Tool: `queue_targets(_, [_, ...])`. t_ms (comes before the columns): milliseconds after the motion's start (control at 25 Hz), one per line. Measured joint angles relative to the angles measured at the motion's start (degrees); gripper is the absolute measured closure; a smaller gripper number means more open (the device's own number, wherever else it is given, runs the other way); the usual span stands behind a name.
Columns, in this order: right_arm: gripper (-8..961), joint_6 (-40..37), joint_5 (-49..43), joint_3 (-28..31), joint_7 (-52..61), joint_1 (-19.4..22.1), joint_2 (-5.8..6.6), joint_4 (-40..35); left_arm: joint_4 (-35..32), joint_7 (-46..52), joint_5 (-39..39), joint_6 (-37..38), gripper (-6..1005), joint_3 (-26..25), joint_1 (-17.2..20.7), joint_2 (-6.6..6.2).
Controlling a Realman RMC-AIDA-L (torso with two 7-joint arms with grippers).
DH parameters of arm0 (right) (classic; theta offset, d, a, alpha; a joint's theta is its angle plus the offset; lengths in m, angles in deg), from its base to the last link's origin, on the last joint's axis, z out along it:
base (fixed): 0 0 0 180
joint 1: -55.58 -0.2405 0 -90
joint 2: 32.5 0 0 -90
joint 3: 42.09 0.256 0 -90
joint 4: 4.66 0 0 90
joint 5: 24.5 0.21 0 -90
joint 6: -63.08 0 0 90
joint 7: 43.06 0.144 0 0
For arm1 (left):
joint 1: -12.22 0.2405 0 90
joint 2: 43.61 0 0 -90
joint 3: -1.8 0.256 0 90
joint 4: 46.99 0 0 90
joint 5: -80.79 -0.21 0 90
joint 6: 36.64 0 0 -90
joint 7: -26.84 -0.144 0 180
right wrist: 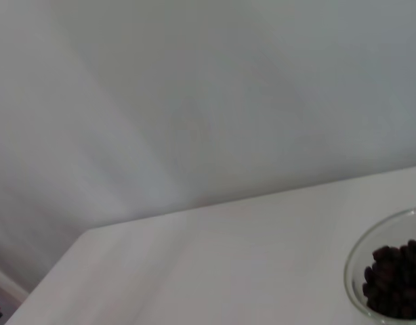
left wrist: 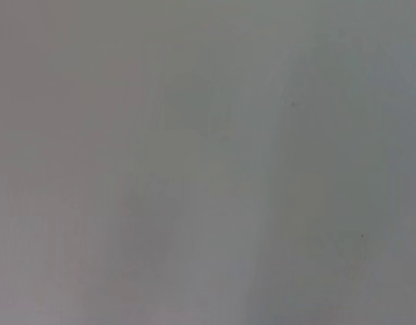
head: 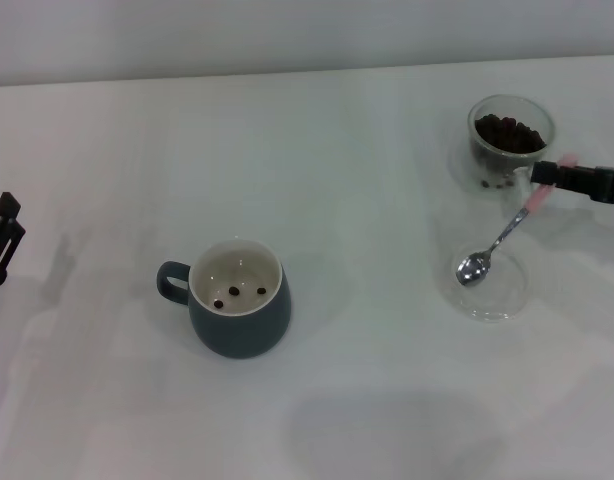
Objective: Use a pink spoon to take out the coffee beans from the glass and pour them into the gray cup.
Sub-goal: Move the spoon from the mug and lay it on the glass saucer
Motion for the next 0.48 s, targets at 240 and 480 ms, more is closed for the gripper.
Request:
queue_targets(240, [744, -0.9, -0.7, 0.2, 1.7, 0.0, -0.25, 1.4, 0.0, 0.0, 0.0, 0.0, 243, 0.0, -0.1, 0.00])
queue_targets(480, [727, -2.8, -0.7, 0.2, 3.2, 0.0, -0.75, 3.1, 0.0, 0.0, 0.0, 0.0, 242, 0.0, -0.2, 0.00])
